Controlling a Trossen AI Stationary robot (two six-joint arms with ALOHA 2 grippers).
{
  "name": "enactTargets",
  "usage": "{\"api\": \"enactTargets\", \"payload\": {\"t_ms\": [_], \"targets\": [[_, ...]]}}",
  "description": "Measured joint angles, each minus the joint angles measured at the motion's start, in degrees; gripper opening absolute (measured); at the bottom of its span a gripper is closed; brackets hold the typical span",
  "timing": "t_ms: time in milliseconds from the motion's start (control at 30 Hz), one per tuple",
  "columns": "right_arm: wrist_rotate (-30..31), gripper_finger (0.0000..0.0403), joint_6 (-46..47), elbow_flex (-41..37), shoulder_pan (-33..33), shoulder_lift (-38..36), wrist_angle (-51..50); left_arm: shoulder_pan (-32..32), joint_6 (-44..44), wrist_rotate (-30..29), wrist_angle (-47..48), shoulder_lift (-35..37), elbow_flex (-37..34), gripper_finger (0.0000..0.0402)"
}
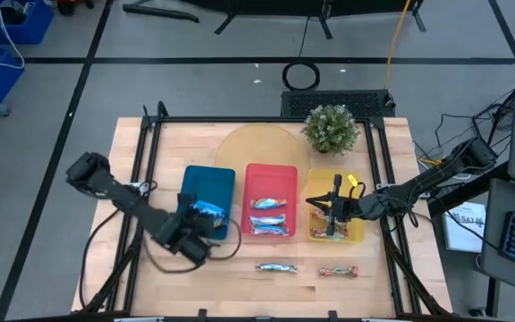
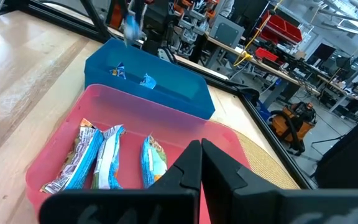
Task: Pick and place Granola Bars by type
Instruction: Put the blue granola bar into the blue bin, then put the yellow granola bar into the red bin
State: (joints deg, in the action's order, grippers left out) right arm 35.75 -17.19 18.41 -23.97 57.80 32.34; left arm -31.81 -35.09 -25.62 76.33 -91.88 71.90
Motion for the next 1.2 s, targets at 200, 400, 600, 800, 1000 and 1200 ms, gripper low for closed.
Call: {"api": "enactTargets", "payload": {"t_ms": [200,400,600,800,1000,1200], "targets": [[0.0,0.0,0.0,0.0,0.0,0.0,0.0,7.1,9.0,6.9,-10.7,-0.2,-11.0,0.0035],[0.0,0.0,-0.5,0.0,0.0,0.0,0.0,11.1,9.6,11.4,-12.9,-0.2,-13.2,0.0082],[0.0,0.0,-0.5,0.0,0.0,0.0,0.0,11.3,11.7,15.0,-10.3,-0.1,-10.0,0.0144],[0.0,0.0,0.1,0.0,0.0,0.0,0.0,4.5,15.3,3.4,-18.8,9.5,-8.1,0.0137],[-0.7,0.0,1.3,0.0,0.0,0.0,2.3,3.4,34.4,4.8,-54.7,27.2,-22.8,0.0046],[-4.3,0.0,2.2,0.0,0.0,0.0,6.4,10.8,32.1,8.6,-79.8,36.8,-41.1,0.0009]]}}
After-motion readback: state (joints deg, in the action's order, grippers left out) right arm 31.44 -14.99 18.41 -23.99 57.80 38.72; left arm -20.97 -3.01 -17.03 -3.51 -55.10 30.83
